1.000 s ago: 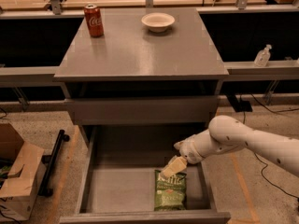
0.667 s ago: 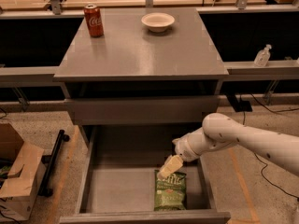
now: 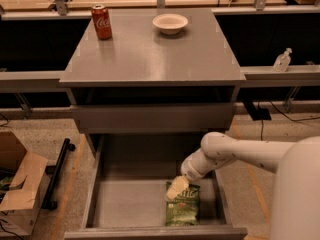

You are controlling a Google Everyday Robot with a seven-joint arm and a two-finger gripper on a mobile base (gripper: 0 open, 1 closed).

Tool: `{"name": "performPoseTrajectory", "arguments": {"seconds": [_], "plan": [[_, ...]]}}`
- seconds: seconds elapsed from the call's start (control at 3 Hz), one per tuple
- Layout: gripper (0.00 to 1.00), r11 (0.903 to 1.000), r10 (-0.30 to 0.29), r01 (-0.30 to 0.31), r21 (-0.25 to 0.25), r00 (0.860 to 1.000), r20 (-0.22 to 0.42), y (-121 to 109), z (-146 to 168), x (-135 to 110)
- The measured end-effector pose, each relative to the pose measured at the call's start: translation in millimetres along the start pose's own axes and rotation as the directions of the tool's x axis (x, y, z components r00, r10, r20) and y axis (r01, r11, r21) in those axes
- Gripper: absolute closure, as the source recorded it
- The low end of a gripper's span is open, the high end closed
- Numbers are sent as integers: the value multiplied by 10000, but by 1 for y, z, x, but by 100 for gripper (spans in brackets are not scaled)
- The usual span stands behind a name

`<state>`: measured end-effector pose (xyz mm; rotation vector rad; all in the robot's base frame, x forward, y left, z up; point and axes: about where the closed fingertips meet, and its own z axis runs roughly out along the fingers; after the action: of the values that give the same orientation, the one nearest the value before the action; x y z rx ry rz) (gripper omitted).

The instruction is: Pick green jalapeno chip bag from middle drawer and place on counter

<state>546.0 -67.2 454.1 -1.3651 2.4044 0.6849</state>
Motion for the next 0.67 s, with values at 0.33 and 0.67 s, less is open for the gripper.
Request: {"name": "performPoseTrajectory", "arguments": {"seconds": [0.33, 0.67], "plan": [[0, 9979, 443, -391, 511, 9933, -1068, -13, 37, 34], [2, 9905, 1236, -1094, 837, 9741, -1894, -16, 62, 78]]}}
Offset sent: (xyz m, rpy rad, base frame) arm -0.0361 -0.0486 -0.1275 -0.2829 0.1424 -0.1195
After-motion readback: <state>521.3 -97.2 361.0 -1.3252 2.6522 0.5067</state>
